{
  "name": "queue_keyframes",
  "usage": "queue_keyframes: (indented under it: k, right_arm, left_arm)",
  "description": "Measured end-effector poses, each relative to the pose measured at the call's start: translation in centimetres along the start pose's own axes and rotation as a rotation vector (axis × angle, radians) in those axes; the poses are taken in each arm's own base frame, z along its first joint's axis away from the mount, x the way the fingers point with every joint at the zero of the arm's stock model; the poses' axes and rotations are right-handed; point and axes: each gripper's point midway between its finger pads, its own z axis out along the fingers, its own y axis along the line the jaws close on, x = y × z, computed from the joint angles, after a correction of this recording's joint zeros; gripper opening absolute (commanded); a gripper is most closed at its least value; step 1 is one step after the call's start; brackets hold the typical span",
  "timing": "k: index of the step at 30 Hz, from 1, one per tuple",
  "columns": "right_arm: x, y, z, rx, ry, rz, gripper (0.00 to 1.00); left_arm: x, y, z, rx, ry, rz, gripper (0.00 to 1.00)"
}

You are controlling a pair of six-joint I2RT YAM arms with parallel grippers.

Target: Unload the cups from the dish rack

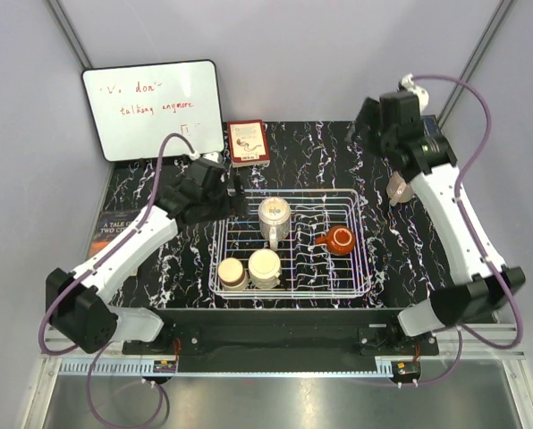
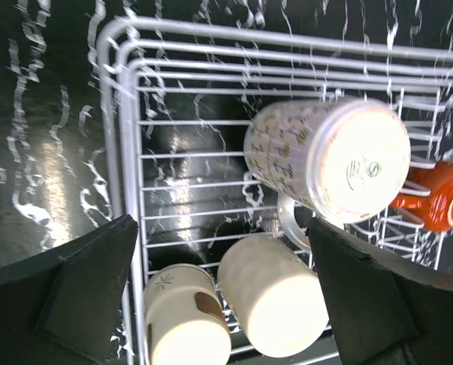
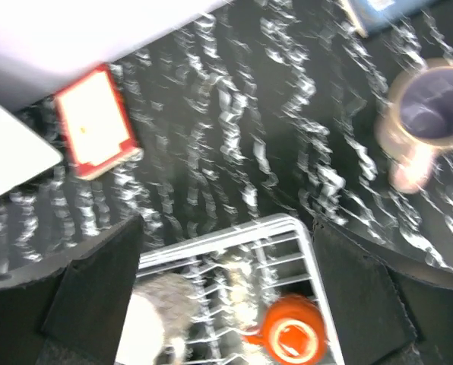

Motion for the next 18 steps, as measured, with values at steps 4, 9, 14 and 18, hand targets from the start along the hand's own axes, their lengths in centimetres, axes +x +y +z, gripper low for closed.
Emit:
queue_keyframes:
  k: [4,9,14,18]
  right_arm:
    - [4.1,-4.8,-1.3,0.062,0.024,0.001,1.00]
    - [5.7,-5.7,-4.7,-0.013,0.026,0.008,1.00]
    - [5.6,-6.1,-7.3,-0.061,-0.011,0.009,1.00]
    - [6.6,-6.6,-7.4,-0.061,0.007,-0.002,1.00]
  left_arm:
    - [1.1,-1.2,1.0,-0.004,0.044,0.041,0.99]
    - [-0.9,-3.7,2.2,-0.067,0.026,0.129,0.99]
    - [-0.4,-7.2,2.6,-0.058,0.016,0.243,0.99]
    - [-0.3,-8.7,4.1,-0.058,0.035,0.275,0.99]
